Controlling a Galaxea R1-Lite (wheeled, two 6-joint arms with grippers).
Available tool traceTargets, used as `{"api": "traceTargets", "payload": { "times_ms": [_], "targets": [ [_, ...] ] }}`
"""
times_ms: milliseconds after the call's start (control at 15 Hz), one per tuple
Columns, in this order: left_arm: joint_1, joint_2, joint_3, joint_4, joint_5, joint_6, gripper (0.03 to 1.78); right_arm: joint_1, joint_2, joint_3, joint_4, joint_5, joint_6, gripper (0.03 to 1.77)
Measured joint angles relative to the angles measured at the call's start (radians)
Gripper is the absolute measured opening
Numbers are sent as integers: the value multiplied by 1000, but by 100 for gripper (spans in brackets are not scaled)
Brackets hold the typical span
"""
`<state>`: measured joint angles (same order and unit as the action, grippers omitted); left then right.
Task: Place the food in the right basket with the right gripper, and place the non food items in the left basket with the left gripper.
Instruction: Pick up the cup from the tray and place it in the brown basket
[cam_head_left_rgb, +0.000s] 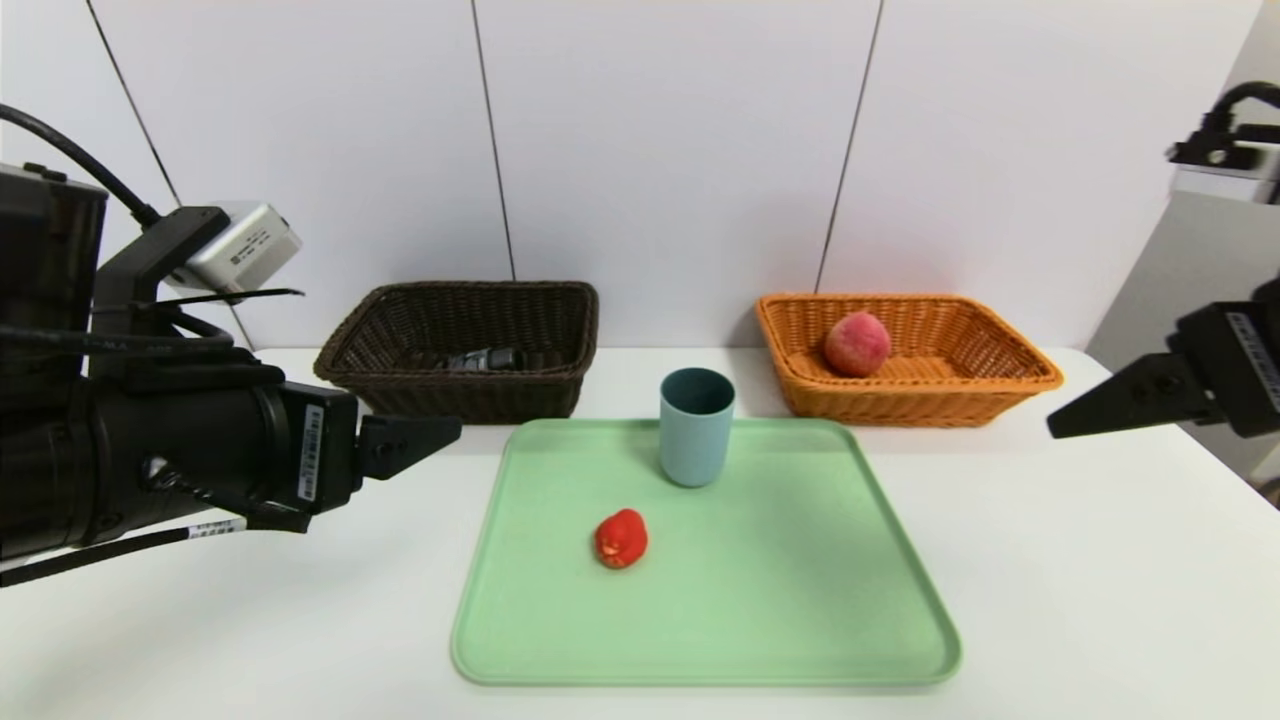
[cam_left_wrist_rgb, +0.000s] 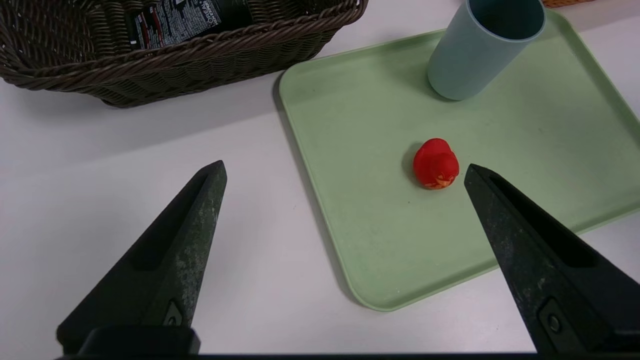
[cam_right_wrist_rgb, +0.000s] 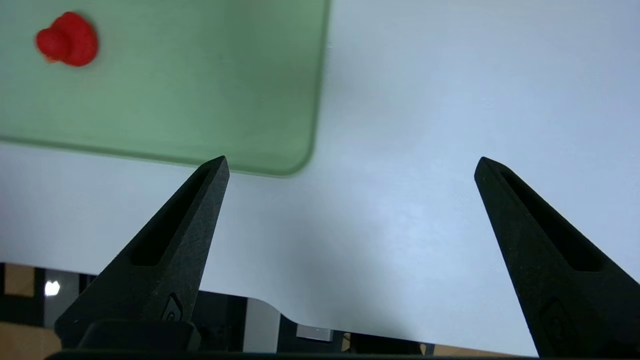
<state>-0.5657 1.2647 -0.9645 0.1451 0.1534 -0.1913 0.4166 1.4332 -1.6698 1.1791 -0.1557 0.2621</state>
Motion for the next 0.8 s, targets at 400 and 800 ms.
{"api": "traceTargets", "payload": {
  "times_ms": [400, 800],
  "targets": [
    [-58, 38, 21, -20, 13, -5, 169, -82, -259, 492, -397, -53, -9, 169],
    [-187, 182, 176, -464, -45, 8, 169, -96, -241, 813, -1122, -1, -64, 170]
  ]
}}
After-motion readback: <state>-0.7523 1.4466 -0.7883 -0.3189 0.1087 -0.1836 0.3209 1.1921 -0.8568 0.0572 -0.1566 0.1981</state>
